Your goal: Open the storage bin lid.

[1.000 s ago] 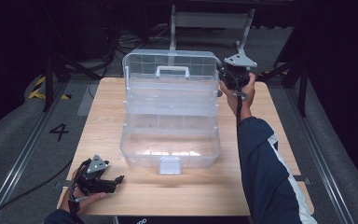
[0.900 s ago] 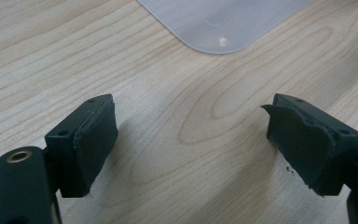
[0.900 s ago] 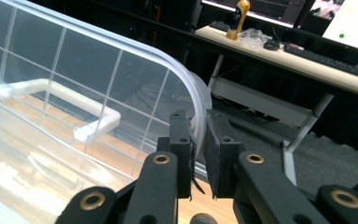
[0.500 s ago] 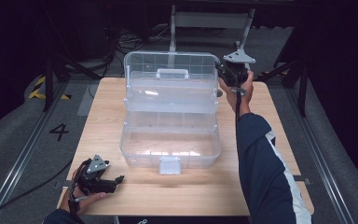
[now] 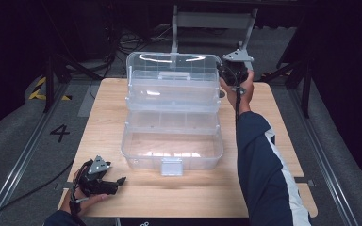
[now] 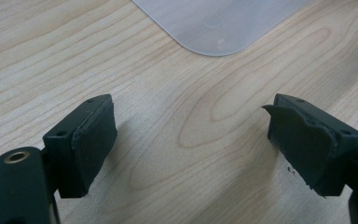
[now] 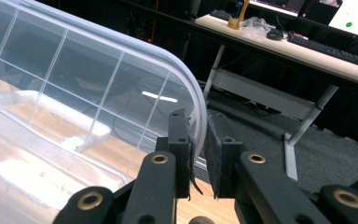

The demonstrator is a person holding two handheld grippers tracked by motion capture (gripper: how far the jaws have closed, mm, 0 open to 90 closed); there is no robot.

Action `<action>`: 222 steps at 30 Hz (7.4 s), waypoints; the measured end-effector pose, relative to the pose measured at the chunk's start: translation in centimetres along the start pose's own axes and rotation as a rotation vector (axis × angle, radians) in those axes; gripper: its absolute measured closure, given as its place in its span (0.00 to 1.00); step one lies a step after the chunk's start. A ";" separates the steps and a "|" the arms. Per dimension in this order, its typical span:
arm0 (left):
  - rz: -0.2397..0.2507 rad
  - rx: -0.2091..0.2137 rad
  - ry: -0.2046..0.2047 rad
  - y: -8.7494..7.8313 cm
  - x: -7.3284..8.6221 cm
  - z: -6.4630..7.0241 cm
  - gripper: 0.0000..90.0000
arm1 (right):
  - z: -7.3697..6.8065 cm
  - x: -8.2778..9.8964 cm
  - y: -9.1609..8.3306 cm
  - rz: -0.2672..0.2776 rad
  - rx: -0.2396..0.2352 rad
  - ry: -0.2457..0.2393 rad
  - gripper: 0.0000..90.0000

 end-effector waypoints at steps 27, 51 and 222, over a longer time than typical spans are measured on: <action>-0.002 0.003 0.005 -0.1 0.0 0.1 0.18 | -0.7 1.9 1.6 -0.086 -0.063 0.016 0.92; -0.001 -0.002 0.012 -0.1 0.0 0.1 0.18 | -0.8 1.9 1.0 -0.099 -0.079 -0.017 0.92; -0.001 -0.018 -0.001 -0.1 0.1 0.1 0.18 | 0.2 27.3 -25.0 -0.338 -0.286 -0.015 0.33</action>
Point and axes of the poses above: each handheld gripper's, and its own axes: y roughly forward along the jaws, x roughly out of its underside, z roughly to its right, the point moved 8 cm from there along y, roughly forward along the jaws, and after that the axes turned 3 degrees about z, right-handed, at the moved point
